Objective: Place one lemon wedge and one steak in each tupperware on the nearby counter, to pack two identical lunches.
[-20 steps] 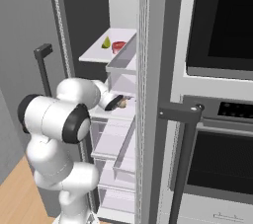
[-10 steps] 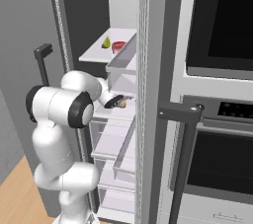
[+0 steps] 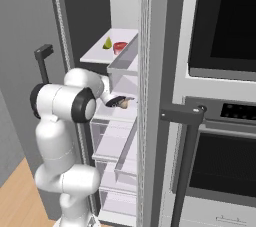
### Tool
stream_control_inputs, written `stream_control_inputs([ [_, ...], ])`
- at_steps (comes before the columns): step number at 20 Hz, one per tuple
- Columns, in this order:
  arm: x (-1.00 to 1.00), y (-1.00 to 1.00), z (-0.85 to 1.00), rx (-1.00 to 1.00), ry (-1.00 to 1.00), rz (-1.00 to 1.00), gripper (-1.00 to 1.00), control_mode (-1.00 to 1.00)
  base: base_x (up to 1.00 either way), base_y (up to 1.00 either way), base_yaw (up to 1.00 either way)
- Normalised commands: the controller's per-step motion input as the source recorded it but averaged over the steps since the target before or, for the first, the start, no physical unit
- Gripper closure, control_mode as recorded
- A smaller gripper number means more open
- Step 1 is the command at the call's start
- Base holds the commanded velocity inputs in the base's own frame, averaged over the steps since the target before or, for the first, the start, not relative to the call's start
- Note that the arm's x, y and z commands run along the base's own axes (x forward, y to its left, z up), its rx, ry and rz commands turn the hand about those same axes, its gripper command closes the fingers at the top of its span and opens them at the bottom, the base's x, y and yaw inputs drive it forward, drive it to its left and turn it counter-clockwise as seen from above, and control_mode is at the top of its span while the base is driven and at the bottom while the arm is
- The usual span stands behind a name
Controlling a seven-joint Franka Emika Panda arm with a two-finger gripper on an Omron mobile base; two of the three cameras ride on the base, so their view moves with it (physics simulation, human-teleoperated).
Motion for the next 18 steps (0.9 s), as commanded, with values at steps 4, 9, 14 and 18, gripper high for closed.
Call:
stream_control_inputs([
  [4,0.08,0.02,-0.22,0.01,0.00,0.02,-1.00,-1.00,0.00,0.00,0.00],
  [9,0.00,0.06,-0.29,0.04,0.01,0.01,1.00,-1.00,0.00,0.00,0.00],
  [14,-0.01,0.01,-0.40,0.07,0.06,0.00,1.00,-1.00,0.00,0.00,0.00],
  [18,0.00,0.00,-0.01,0.09,0.00,0.00,1.00,-1.00,0.00,0.00,0.00],
])
